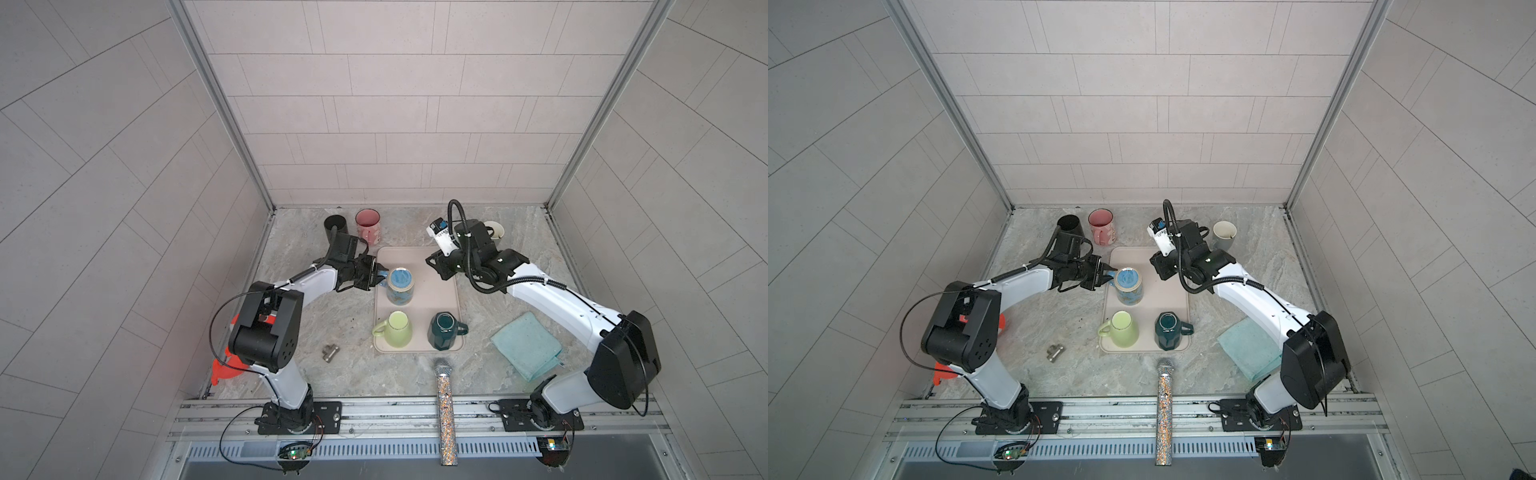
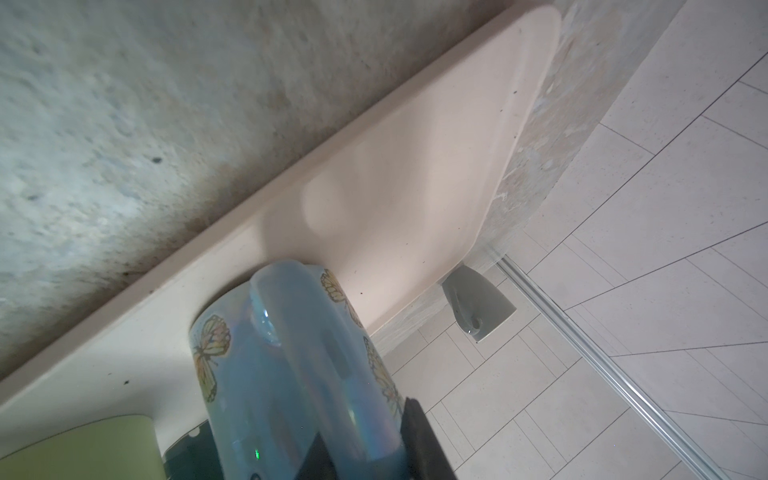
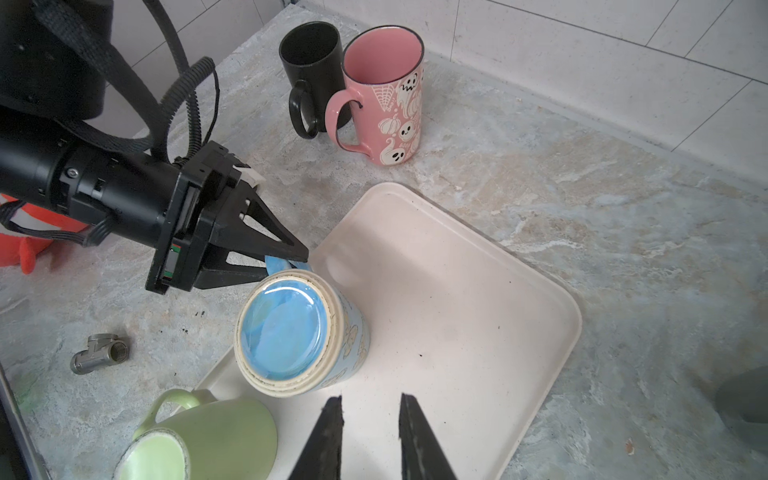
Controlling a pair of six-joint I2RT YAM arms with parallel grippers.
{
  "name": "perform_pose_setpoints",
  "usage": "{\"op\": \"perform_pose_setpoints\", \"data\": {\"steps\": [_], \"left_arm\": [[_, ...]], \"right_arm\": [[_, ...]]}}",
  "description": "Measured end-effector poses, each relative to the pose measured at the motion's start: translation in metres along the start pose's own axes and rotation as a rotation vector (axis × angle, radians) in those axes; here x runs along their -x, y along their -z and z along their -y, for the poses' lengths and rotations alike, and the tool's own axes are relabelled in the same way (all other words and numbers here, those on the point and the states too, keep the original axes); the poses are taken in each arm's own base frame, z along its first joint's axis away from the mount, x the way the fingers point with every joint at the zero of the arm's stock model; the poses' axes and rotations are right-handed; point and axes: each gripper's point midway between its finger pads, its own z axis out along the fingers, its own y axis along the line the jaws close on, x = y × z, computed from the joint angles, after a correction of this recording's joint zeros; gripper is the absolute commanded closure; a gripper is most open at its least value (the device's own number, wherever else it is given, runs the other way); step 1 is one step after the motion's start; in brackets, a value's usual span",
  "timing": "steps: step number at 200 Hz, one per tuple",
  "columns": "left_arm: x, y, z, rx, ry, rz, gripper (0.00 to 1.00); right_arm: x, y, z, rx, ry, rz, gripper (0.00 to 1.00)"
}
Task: Turn the mug right side up
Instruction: 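Lift the blue mug with the left gripper and tilt it upward, then rotate the blue mug upright with the left gripper while the right gripper approaches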
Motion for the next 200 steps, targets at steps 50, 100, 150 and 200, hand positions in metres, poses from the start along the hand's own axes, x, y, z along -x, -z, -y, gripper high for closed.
{"op": "perform_pose_setpoints", "data": {"steps": [50, 100, 150, 200], "left_arm": [[-0.007, 0.006, 0.016, -0.034, -0.147, 0.012, 1.00], [-0.019, 0.013, 0.034, -0.074, -0.313, 0.018, 1.00], [-0.039, 0.021, 0.054, -0.123, -0.472, -0.010, 1.00], [-0.056, 0.026, 0.068, -0.157, -0.652, -0.032, 1.00]], "right_arm": [[-0.003, 0.001, 0.004, -0.021, -0.003, -0.012, 0.75], [-0.001, 0.008, 0.006, -0.038, -0.002, -0.004, 0.75], [-0.001, 0.013, 0.008, -0.053, -0.003, -0.003, 0.75], [-0.001, 0.017, 0.011, -0.076, -0.006, -0.004, 0.74]]}}
